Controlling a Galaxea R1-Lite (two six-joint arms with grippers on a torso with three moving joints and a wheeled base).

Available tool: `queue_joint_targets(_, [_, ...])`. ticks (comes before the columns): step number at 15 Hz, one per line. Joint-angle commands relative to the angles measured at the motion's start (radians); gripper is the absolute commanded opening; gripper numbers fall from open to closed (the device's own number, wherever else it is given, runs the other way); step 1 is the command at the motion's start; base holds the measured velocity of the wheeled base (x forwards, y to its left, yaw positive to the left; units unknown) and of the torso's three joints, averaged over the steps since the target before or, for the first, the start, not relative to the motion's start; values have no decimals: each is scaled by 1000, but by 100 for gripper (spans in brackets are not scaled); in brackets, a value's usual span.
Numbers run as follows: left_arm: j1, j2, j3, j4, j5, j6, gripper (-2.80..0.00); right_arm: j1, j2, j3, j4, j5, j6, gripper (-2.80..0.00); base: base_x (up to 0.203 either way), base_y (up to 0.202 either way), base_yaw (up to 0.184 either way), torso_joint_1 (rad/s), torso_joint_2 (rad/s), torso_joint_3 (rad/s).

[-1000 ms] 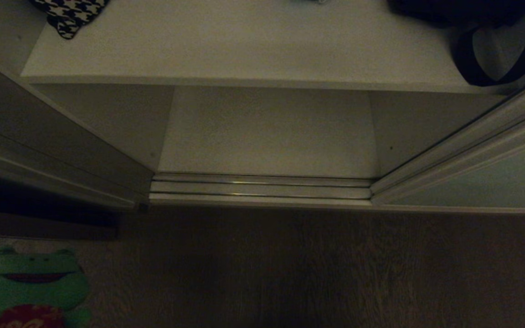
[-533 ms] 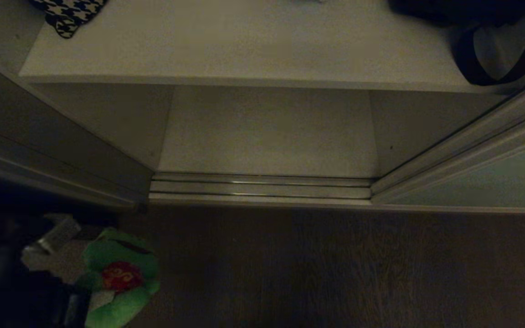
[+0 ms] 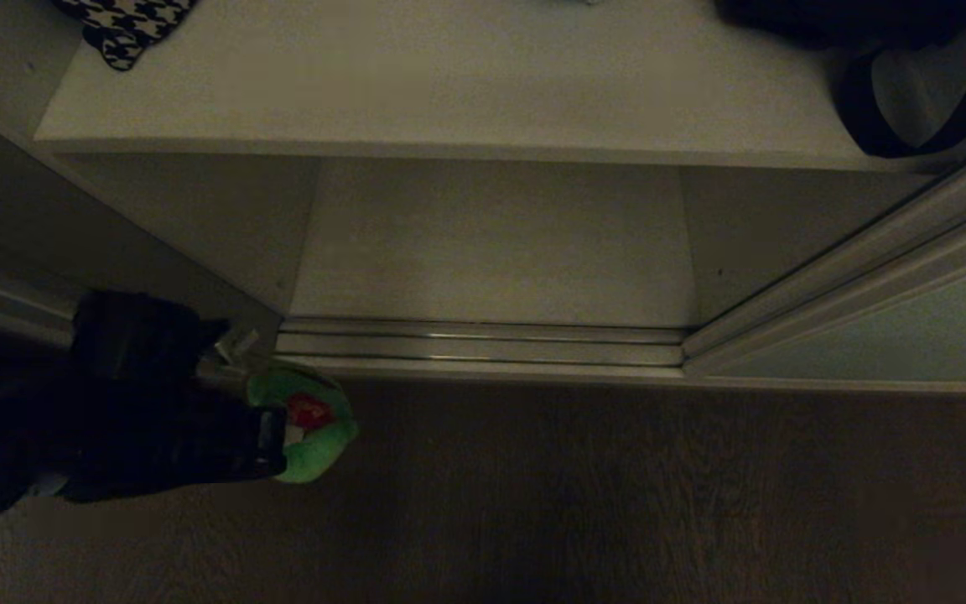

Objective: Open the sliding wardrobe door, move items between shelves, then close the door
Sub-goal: Place the green doll on the lower shelf

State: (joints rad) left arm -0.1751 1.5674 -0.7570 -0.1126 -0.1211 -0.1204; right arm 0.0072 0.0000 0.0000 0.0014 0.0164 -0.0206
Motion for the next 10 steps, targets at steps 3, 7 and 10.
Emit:
queue_joint_targets(3, [0, 101, -30, -221, 9, -26, -280, 0, -2, 0, 0, 0, -1, -280, 0, 0, 0, 0, 0, 0])
queue_joint_targets(7, [0, 193, -26, -437, 37, -29, -280, 0, -2, 0, 0, 0, -1, -280, 0, 0, 0, 0, 0, 0])
queue_joint_targets(10, [0, 307, -63, -630, 44, -27, -280, 0, -2, 0, 0, 0, -1, -280, 0, 0, 0, 0, 0, 0])
